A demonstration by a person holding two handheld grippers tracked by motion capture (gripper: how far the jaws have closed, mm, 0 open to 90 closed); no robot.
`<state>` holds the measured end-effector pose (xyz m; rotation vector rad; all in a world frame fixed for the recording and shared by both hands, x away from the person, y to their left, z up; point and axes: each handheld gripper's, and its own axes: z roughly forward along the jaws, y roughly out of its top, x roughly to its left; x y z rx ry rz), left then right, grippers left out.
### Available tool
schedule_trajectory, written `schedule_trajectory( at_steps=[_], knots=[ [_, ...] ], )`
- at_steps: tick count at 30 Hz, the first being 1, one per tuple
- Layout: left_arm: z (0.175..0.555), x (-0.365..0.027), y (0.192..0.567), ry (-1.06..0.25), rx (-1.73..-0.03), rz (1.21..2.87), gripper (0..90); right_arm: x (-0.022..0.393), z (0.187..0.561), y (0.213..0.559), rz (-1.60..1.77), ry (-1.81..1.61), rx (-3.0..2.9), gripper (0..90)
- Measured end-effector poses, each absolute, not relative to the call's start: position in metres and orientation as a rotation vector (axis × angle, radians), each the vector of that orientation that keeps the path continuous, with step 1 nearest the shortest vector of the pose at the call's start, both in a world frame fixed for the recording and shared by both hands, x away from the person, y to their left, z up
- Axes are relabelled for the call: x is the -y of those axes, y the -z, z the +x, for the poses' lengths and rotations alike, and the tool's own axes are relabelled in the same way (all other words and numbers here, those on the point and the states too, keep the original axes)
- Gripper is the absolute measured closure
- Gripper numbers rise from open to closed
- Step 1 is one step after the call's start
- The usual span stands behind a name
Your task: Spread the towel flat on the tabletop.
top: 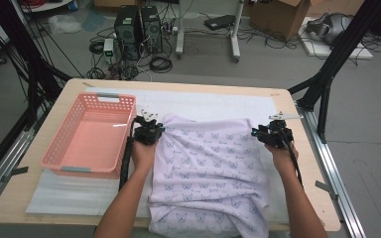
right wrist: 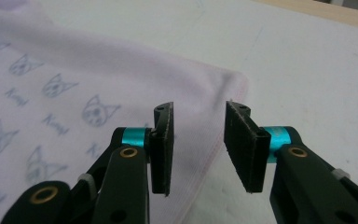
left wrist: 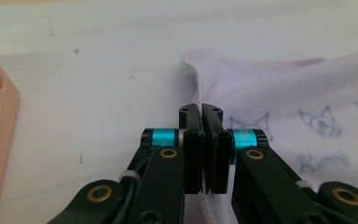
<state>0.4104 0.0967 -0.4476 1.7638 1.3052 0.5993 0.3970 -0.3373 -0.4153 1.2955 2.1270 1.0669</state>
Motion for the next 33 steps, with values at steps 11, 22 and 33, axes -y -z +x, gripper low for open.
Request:
schedule_trajectory(
  at_steps=[11, 22, 33],
  knots=[
    [0.384, -0.098, 0.444, -0.431, -1.199, 1.803, 48.6, 0.346, 0.366, 0.430, 1.305, -1.141, -2.205, 55.8],
    [0.368, -0.087, 0.450, -0.496, -1.177, 1.942, 82.6, 0.331, 0.368, 0.444, 1.216, -0.979, -2.272, 86.2],
    [0.394, -0.092, 0.449, -0.581, -1.288, 1.773, 86.7, 0.336, 0.405, 0.446, 1.304, -0.972, -2.020, 86.4]
  ],
)
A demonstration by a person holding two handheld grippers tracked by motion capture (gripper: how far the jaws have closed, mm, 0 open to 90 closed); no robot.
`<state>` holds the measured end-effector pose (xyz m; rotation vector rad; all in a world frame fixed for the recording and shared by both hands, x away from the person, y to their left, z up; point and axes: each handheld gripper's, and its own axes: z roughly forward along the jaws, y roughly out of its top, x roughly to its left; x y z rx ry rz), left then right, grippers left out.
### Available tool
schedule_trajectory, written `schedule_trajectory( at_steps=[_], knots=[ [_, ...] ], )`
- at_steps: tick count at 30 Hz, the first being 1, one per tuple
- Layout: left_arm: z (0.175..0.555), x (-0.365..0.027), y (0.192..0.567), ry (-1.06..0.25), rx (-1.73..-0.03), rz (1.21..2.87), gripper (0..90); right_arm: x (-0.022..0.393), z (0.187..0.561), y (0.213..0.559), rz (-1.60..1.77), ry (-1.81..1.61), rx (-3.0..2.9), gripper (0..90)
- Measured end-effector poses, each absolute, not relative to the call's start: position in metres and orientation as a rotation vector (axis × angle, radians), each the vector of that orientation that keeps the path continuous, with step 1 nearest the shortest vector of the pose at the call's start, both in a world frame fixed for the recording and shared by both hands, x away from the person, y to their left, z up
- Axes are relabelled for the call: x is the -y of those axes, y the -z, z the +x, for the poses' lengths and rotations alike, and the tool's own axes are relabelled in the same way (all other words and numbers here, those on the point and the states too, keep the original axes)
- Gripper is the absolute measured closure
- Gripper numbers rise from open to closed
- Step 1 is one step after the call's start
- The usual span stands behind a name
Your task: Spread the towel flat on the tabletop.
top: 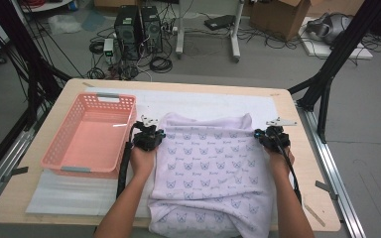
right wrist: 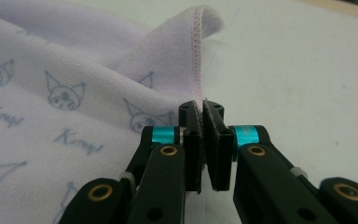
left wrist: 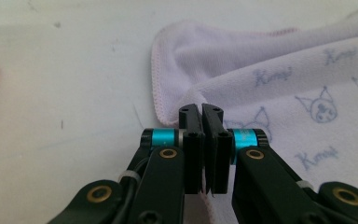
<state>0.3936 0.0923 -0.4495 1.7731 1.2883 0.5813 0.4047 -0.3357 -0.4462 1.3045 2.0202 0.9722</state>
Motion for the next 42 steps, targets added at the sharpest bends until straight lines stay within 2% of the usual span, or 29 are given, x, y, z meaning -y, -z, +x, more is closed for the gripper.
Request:
schedule_trajectory(
  at_steps=[2, 3, 4, 7, 10, 15, 18, 22, 28, 30, 32, 35, 37, 40, 41, 42],
  knots=[
    [0.392, -0.094, 0.449, -0.549, -1.273, 1.754, 83.4, 0.335, 0.408, 0.447, 1.333, -0.986, -2.016, 84.8],
    [0.391, -0.095, 0.448, -0.513, -1.270, 1.761, 75.0, 0.335, 0.407, 0.447, 1.341, -0.995, -2.012, 80.5],
    [0.389, -0.095, 0.448, -0.474, -1.254, 1.777, 63.0, 0.336, 0.406, 0.446, 1.365, -1.014, -2.014, 73.9],
    [0.373, -0.094, 0.445, -0.483, -1.177, 1.813, 55.1, 0.339, 0.399, 0.439, 1.362, -1.028, -2.026, 67.8],
    [0.361, -0.093, 0.443, -0.421, -1.163, 1.838, 45.7, 0.344, 0.388, 0.432, 1.341, -1.076, -2.041, 63.6],
    [0.341, -0.093, 0.438, -0.415, -1.105, 1.857, 43.6, 0.347, 0.362, 0.424, 1.269, -1.112, -2.114, 60.5],
    [0.330, -0.100, 0.434, -0.447, -1.104, 1.838, 43.9, 0.349, 0.343, 0.421, 1.228, -1.145, -2.138, 60.2],
    [0.316, -0.111, 0.438, -0.422, -1.113, 1.828, 42.9, 0.352, 0.320, 0.424, 1.201, -1.179, -2.171, 59.9],
    [0.303, -0.107, 0.452, -0.293, -1.093, 1.868, 42.9, 0.351, 0.302, 0.441, 1.208, -1.176, -2.214, 56.9],
    [0.301, -0.103, 0.452, -0.294, -1.055, 1.900, 41.0, 0.350, 0.300, 0.445, 1.214, -1.162, -2.238, 55.9],
    [0.301, -0.098, 0.453, -0.241, -1.033, 1.917, 42.8, 0.349, 0.298, 0.446, 1.199, -1.143, -2.261, 54.9],
    [0.298, -0.090, 0.452, -0.302, -1.000, 1.969, 42.1, 0.345, 0.297, 0.448, 1.178, -1.116, -2.293, 53.9],
    [0.296, -0.088, 0.452, -0.344, -0.997, 1.988, 46.8, 0.341, 0.296, 0.450, 1.146, -1.078, -2.299, 53.3],
    [0.293, -0.082, 0.452, -0.434, -1.007, 2.010, 64.3, 0.339, 0.296, 0.450, 1.124, -1.055, -2.299, 56.6],
    [0.293, -0.083, 0.452, -0.435, -1.010, 2.009, 70.9, 0.338, 0.296, 0.450, 1.126, -1.059, -2.299, 61.1],
    [0.294, -0.084, 0.452, -0.423, -1.020, 2.002, 78.4, 0.339, 0.296, 0.450, 1.116, -1.065, -2.303, 70.3]
  ],
)
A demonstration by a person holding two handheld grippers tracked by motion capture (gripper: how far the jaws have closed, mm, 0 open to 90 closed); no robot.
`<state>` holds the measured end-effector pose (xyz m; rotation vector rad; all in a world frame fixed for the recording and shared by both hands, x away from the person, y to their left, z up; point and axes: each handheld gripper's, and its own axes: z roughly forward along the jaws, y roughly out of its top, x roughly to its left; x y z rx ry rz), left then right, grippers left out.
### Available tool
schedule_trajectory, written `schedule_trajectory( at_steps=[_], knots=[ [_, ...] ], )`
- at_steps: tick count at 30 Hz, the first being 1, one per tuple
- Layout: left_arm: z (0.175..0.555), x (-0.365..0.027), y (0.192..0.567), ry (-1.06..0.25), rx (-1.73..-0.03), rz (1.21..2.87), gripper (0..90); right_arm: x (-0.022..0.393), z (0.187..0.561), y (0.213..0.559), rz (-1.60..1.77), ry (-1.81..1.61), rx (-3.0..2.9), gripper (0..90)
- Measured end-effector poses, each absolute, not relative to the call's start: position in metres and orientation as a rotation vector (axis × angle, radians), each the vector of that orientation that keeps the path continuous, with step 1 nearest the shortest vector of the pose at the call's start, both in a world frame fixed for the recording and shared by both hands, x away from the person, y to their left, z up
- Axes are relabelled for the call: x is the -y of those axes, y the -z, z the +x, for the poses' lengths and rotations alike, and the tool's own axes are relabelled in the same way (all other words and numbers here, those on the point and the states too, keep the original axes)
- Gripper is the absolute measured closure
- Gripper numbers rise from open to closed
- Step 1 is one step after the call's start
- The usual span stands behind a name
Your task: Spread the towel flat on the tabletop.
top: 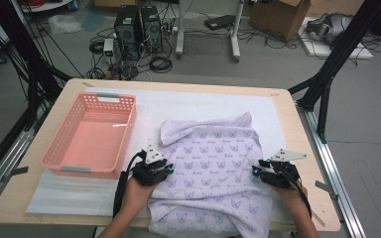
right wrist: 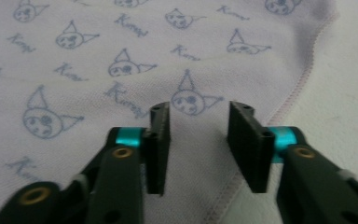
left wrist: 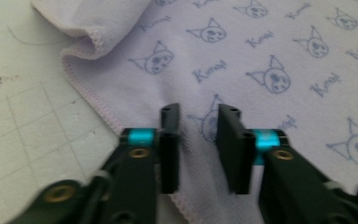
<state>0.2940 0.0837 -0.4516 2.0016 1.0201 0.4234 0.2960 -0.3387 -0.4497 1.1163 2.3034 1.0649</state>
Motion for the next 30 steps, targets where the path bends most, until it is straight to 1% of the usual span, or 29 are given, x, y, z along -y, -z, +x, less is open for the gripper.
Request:
schedule_trajectory(
  at_steps=[1, 2, 3, 5, 6, 8, 10, 16, 18, 23, 25, 26, 27, 29, 30],
  knots=[
    [0.295, -0.084, 0.451, -0.412, -1.031, 1.994, 84.7, 0.338, 0.296, 0.449, 1.125, -1.081, -2.314, 77.8],
    [0.297, -0.086, 0.451, -0.395, -1.042, 1.986, 86.7, 0.338, 0.296, 0.449, 1.131, -1.083, -2.324, 84.2],
    [0.299, -0.087, 0.451, -0.379, -1.055, 1.972, 87.4, 0.337, 0.296, 0.449, 1.128, -1.083, -2.327, 86.5],
    [0.305, -0.089, 0.451, -0.403, -1.090, 1.945, 87.7, 0.337, 0.299, 0.448, 1.136, -1.086, -2.325, 87.3],
    [0.309, -0.090, 0.451, -0.394, -1.108, 1.932, 87.8, 0.337, 0.301, 0.448, 1.149, -1.088, -2.315, 87.5],
    [0.320, -0.089, 0.449, -0.425, -1.123, 1.927, 87.8, 0.338, 0.306, 0.448, 1.162, -1.078, -2.286, 87.7],
    [0.332, -0.090, 0.446, -0.454, -1.150, 1.887, 87.9, 0.337, 0.313, 0.448, 1.162, -1.078, -2.252, 87.8],
    [0.365, -0.094, 0.442, -0.475, -1.228, 1.814, 87.9, 0.331, 0.341, 0.444, 1.195, -1.067, -2.164, 88.1],
    [0.373, -0.095, 0.444, -0.479, -1.250, 1.775, 87.9, 0.330, 0.351, 0.444, 1.207, -1.067, -2.151, 88.1],
    [0.385, -0.092, 0.447, -0.525, -1.253, 1.778, 87.9, 0.328, 0.369, 0.444, 1.225, -1.047, -2.101, 88.2],
    [0.386, -0.092, 0.447, -0.511, -1.255, 1.768, 87.5, 0.328, 0.373, 0.445, 1.254, -1.056, -2.078, 88.0],
    [0.385, -0.093, 0.447, -0.498, -1.247, 1.766, 85.6, 0.328, 0.373, 0.445, 1.270, -1.068, -2.069, 87.4],
    [0.384, -0.093, 0.446, -0.479, -1.236, 1.774, 80.1, 0.328, 0.373, 0.445, 1.271, -1.072, -2.061, 85.5],
    [0.377, -0.095, 0.443, -0.433, -1.219, 1.779, 63.3, 0.328, 0.370, 0.443, 1.292, -1.085, -2.069, 76.3],
    [0.372, -0.096, 0.442, -0.412, -1.213, 1.775, 55.3, 0.328, 0.368, 0.441, 1.288, -1.092, -2.071, 74.2]
  ],
)
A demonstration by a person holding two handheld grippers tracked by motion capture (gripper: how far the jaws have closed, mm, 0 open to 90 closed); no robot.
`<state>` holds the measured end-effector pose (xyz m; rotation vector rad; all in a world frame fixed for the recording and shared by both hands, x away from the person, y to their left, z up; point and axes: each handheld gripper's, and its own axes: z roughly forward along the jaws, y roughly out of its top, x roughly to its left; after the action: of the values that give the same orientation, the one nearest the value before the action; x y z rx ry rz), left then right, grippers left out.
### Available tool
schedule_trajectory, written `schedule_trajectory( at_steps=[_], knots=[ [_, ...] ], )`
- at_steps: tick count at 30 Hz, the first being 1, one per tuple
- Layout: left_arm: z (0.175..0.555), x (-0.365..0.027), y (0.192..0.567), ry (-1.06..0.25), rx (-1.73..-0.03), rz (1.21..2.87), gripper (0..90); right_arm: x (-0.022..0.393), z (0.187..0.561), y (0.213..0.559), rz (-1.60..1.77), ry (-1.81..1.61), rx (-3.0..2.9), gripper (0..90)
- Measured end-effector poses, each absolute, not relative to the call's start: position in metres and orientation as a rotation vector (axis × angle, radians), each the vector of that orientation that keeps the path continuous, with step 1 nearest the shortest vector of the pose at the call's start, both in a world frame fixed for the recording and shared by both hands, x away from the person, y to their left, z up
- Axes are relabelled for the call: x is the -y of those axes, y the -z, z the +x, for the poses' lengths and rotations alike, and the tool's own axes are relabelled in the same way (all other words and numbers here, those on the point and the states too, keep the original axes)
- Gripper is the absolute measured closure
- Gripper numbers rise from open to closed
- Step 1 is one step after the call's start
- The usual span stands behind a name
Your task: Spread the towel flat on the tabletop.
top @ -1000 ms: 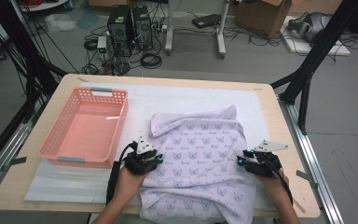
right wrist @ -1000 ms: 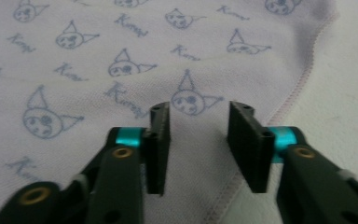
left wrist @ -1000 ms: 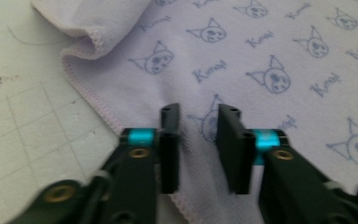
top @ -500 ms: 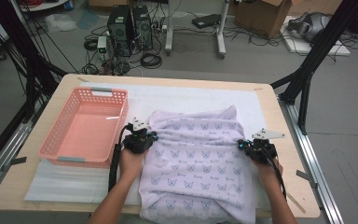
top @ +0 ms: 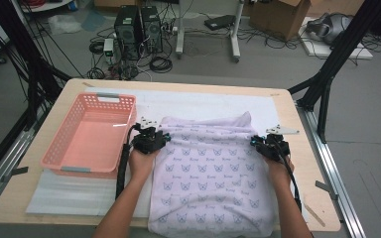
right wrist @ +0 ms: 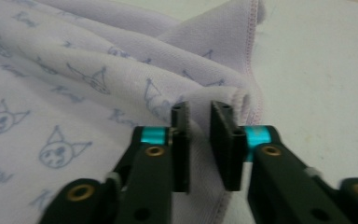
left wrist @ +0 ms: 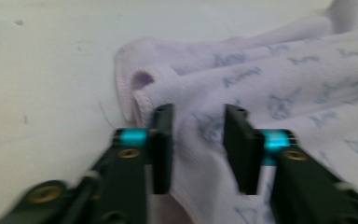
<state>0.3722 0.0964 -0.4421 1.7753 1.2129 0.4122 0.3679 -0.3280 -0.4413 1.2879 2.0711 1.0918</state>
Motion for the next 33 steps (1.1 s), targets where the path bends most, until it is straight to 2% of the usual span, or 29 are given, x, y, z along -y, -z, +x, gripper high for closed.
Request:
schedule_trajectory(
  at_steps=[3, 7, 11, 14, 15, 17, 18, 19, 21, 23, 26, 29, 33],
  knots=[
    [0.353, -0.097, 0.440, -0.385, -1.168, 1.810, 44.4, 0.331, 0.356, 0.435, 1.251, -1.128, -2.075, 67.4],
    [0.330, -0.100, 0.440, -0.398, -1.109, 1.849, 43.9, 0.334, 0.333, 0.431, 1.203, -1.143, -2.113, 61.3],
    [0.315, -0.109, 0.450, -0.310, -1.120, 1.872, 42.6, 0.339, 0.312, 0.436, 1.211, -1.149, -2.153, 51.6],
    [0.309, -0.112, 0.451, -0.274, -1.098, 1.863, 43.8, 0.344, 0.301, 0.445, 1.228, -1.144, -2.180, 51.4],
    [0.308, -0.110, 0.452, -0.254, -1.095, 1.875, 46.6, 0.345, 0.299, 0.447, 1.233, -1.137, -2.192, 52.3],
    [0.303, -0.104, 0.453, -0.300, -1.065, 1.927, 55.6, 0.344, 0.298, 0.451, 1.229, -1.091, -2.228, 55.8],
    [0.301, -0.101, 0.452, -0.351, -1.062, 1.953, 67.6, 0.342, 0.298, 0.450, 1.212, -1.077, -2.237, 62.0],
    [0.300, -0.098, 0.452, -0.387, -1.058, 1.972, 74.4, 0.340, 0.298, 0.450, 1.199, -1.057, -2.242, 67.2],
    [0.301, -0.097, 0.452, -0.384, -1.062, 1.971, 86.3, 0.340, 0.300, 0.450, 1.195, -1.080, -2.261, 86.6],
    [0.306, -0.099, 0.452, -0.370, -1.099, 1.944, 87.5, 0.338, 0.303, 0.449, 1.188, -1.056, -2.262, 87.5],
    [0.317, -0.101, 0.451, -0.427, -1.148, 1.909, 87.7, 0.338, 0.310, 0.449, 1.199, -1.031, -2.224, 87.9],
    [0.328, -0.104, 0.452, -0.409, -1.213, 1.856, 87.7, 0.337, 0.316, 0.450, 1.210, -1.012, -2.186, 88.2],
    [0.327, -0.104, 0.451, -0.419, -1.205, 1.848, 86.2, 0.336, 0.318, 0.450, 1.209, -0.990, -2.163, 86.9]
  ],
)
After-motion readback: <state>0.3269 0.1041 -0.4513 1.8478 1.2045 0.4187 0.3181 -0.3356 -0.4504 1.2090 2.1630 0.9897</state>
